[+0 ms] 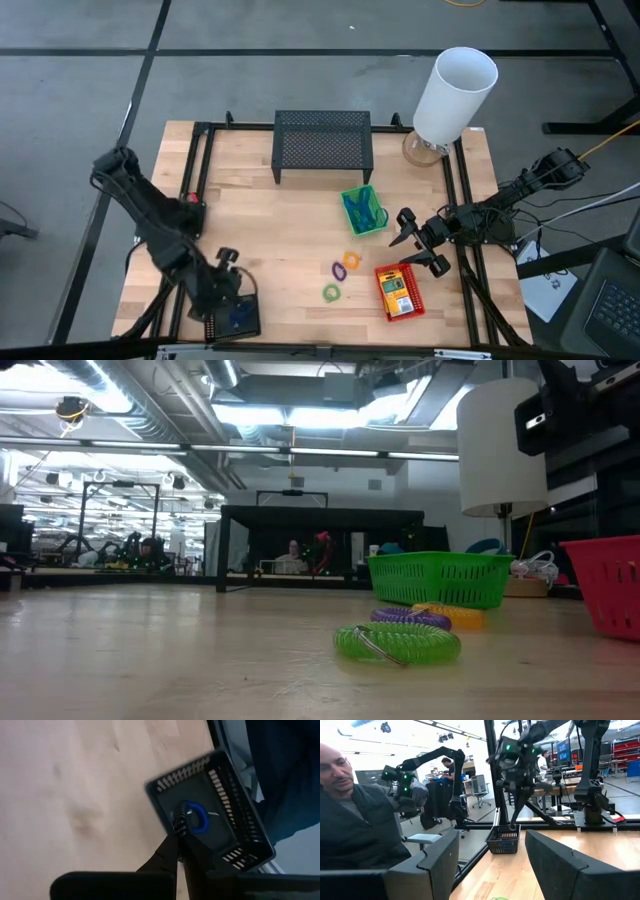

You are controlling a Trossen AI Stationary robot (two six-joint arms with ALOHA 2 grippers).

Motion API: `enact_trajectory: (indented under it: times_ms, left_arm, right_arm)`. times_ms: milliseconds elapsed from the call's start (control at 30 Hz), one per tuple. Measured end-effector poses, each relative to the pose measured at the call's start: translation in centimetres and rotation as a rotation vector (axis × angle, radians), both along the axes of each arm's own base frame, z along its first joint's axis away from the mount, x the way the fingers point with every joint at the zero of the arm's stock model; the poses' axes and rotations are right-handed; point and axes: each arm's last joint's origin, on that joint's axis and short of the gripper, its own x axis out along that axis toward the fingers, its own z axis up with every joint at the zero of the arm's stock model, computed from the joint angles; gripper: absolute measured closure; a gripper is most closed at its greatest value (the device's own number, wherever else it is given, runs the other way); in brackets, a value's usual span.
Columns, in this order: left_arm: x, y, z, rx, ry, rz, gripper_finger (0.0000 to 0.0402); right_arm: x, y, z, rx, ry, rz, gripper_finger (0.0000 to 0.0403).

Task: Pick & Place Office Desk Supplies
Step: Put the black spring keychain into the black basket, then put the green spring keychain into the black basket

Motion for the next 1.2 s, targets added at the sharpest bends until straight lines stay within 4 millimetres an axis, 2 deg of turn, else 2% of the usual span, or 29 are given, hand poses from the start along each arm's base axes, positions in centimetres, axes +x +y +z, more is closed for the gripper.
enact_trajectory:
  times_ms: [133,267,500,667,833,933,1100,1200]
  left_arm:
    - [-0.7,-1.8,-2.4,-0.042,0.02,0.016,0.0398]
    - [-1.1,-2.6,-4.0,-0.033,0.047,0.035,0.0386]
    - [-0.9,-3.7,-5.3,-0.024,0.091,0.009,0.0301]
    - [-0.2,-3.4,-4.5,0.005,-0.003,-0.022,0.024]
    - [1.4,-3.0,-1.9,0.102,-0.202,-0.084,0.0212]
    - [3.1,-2.1,-1.3,0.191,-0.313,-0.083,0.0211]
    - [7.0,-0.2,-2.6,0.293,-0.352,-0.119,0.0221]
    - [9.6,0.6,-4.1,0.277,-0.356,-0.163,0.0226]
  right_arm:
    - [0.0,0.0,0.0,0.001,-0.001,-0.001,0.0174]
    - [0.0,0.0,0.0,0.002,-0.003,0.0,0.0174]
    - [0.0,0.0,0.0,0.002,-0.003,-0.001,0.0174]
    - [0.0,-0.1,0.0,0.002,-0.003,-0.004,0.0174]
    - [0.1,-0.2,0.0,0.002,-0.003,-0.016,0.0174]
    - [0.2,-0.3,0.0,0.003,-0.003,-0.022,0.0174]
    - [0.2,-0.3,0.0,0.004,-0.002,-0.023,0.0174]
    - [0.2,-0.3,0.0,0.005,-0.002,-0.022,0.0174]
